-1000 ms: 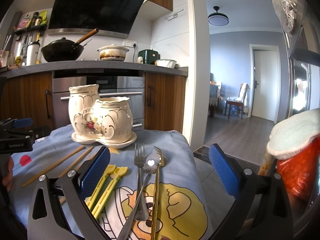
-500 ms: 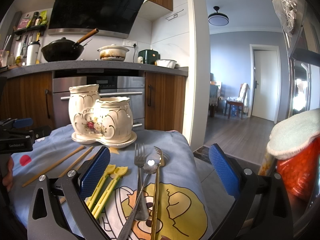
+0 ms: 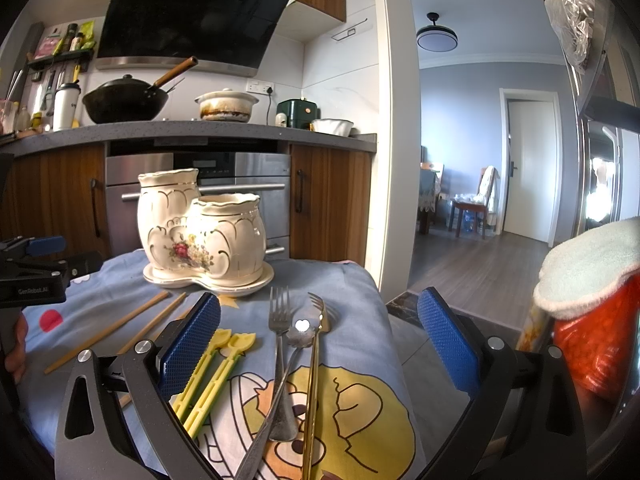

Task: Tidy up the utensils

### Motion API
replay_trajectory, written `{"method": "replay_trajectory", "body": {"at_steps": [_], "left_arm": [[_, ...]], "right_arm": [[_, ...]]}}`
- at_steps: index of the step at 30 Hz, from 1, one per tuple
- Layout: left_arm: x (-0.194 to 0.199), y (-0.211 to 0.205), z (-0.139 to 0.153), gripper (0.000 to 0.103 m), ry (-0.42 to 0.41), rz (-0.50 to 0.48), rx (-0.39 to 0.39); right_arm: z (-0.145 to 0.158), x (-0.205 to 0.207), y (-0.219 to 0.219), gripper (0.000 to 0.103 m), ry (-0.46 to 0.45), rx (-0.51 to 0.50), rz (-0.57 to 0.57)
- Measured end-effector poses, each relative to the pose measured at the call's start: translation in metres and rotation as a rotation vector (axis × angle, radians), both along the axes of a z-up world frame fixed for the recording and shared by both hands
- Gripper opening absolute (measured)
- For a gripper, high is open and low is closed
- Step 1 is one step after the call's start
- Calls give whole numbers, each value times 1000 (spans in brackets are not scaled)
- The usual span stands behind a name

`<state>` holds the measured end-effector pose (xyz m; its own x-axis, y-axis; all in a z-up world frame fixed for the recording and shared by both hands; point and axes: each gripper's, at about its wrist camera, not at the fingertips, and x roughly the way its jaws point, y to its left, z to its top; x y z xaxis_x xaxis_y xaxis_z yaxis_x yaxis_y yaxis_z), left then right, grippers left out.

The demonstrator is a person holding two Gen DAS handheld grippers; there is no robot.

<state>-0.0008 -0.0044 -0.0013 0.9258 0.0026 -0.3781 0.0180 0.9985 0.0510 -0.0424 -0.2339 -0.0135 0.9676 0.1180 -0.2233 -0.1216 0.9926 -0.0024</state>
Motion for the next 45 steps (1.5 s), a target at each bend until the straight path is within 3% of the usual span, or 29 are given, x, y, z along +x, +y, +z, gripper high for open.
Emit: {"method": "replay_trajectory", "body": {"at_steps": [14,18,23,27,31,36,42,45], "left_arm": [[1,3,-4,98,-5,-22,-19],[4,0,-5,98,20,-74,-5],[11,-9,3,98,103,-88,124],[20,-13,2,97,242,-140,207],[31,-11,-10,80,377,-168,218],[35,-7,-15,68,446,-188,164],[40,-16,-26,44,543,-230,170],[43,-17,-32,31,580,-243,162]], "right_arm": [[-1,7,-6,98,29,36,-3],[1,18,-11,98,102,58,-21],[1,48,-24,98,291,74,5],[8,65,-30,98,380,18,39],[1,76,-30,94,519,-8,101],[-12,82,-19,63,617,-67,142],[-17,96,-8,36,695,-71,174],[-23,107,-3,28,721,-71,160]]}}
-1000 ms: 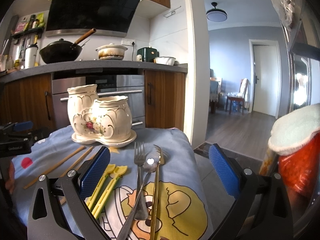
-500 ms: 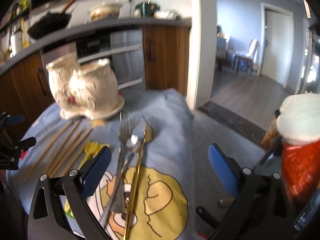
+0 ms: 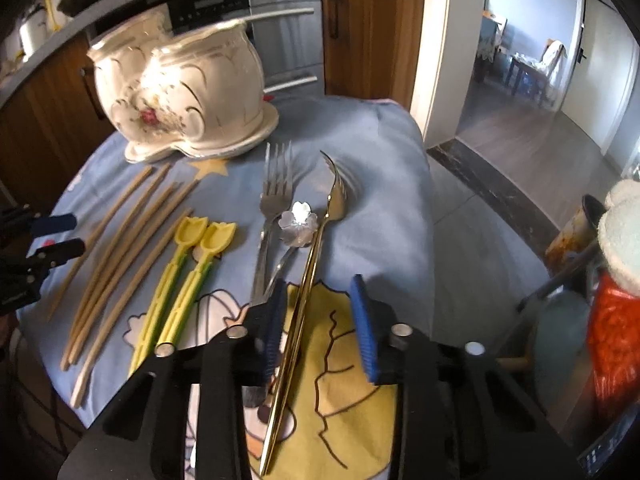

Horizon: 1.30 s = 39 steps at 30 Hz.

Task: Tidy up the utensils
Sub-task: 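Grasp a wooden chopstick with the left tool while the right tool grasps the gold spoon, then lift both utensils and lower them into the white ceramic holder's cups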

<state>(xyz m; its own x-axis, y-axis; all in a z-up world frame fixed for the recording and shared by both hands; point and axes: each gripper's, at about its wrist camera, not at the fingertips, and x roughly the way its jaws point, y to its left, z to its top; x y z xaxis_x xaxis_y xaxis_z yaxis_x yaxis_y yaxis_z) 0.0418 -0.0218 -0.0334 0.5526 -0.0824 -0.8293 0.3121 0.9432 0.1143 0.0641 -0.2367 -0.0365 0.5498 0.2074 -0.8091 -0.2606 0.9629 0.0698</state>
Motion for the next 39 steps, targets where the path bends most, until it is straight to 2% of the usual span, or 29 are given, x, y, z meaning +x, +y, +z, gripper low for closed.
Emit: {"method": "replay_trajectory", "body": {"at_steps": [1,5,9,11,15,22,27,33,39], "left_arm": [[2,0,-3,27,17,-1,-10],[9,2,-7,21,29,0,-50],[14,1,-7,16,35,-2,-46],[14,-2,-7,8,30,-9,-35],[11,-3,-7,6,16,-9,-28],[4,5,-4,5,-13,-26,-36],[-7,10,9,5,-86,-53,-51],[-22,22,27,5,-204,-80,-105],[-33,41,61,5,-393,-63,-213]], "right_arm": [[-1,3,0,27,5,10,-8],[-2,13,4,23,-17,4,-19],[-2,18,5,10,-25,28,-16],[-2,18,5,9,-32,34,-15],[2,13,1,7,-59,57,-19],[30,-8,-11,7,-197,90,-22],[53,-28,-12,7,-330,122,3],[74,-54,1,7,-473,96,32],[103,-59,13,7,-580,116,49]]}}
